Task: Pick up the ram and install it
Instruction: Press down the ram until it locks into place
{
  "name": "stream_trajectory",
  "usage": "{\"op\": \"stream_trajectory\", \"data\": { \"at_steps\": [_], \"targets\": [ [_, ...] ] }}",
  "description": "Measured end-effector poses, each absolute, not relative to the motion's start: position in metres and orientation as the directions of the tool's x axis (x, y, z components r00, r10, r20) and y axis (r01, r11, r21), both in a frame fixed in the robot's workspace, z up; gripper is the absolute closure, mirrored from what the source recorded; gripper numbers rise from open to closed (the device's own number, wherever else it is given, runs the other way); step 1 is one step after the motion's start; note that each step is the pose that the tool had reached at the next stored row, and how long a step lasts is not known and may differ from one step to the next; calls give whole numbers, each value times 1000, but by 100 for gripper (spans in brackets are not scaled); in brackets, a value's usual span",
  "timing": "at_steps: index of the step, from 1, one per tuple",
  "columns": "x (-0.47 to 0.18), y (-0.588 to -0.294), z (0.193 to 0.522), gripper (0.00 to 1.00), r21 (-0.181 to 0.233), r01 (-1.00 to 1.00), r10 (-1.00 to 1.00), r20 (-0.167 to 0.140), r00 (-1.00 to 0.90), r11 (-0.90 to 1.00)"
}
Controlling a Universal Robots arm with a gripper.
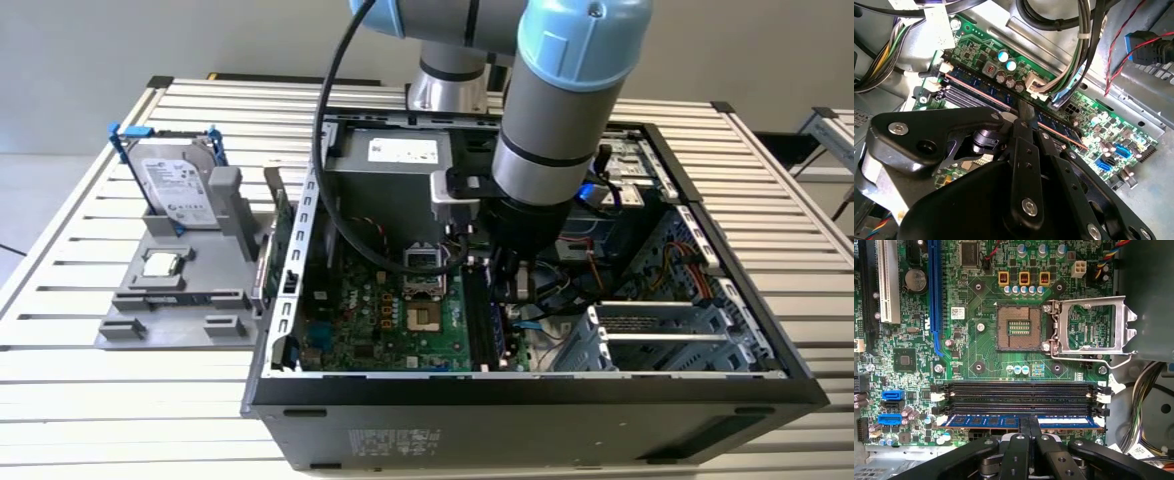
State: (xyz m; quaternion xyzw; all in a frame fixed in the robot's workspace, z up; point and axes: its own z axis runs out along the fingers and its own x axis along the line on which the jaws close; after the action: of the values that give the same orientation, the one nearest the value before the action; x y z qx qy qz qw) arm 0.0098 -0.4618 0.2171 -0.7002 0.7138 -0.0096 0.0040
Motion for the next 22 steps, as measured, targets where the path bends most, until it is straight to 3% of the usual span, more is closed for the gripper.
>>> {"op": "stream_trajectory", "data": {
  "at_steps": [7, 22],
  "targets": [
    [10, -461, 222, 100, -20, -1000, -1000, 4, -19, 19],
    [10, -462, 265, 100, -20, -1000, -1000, 7, -19, 19]
  ]
}}
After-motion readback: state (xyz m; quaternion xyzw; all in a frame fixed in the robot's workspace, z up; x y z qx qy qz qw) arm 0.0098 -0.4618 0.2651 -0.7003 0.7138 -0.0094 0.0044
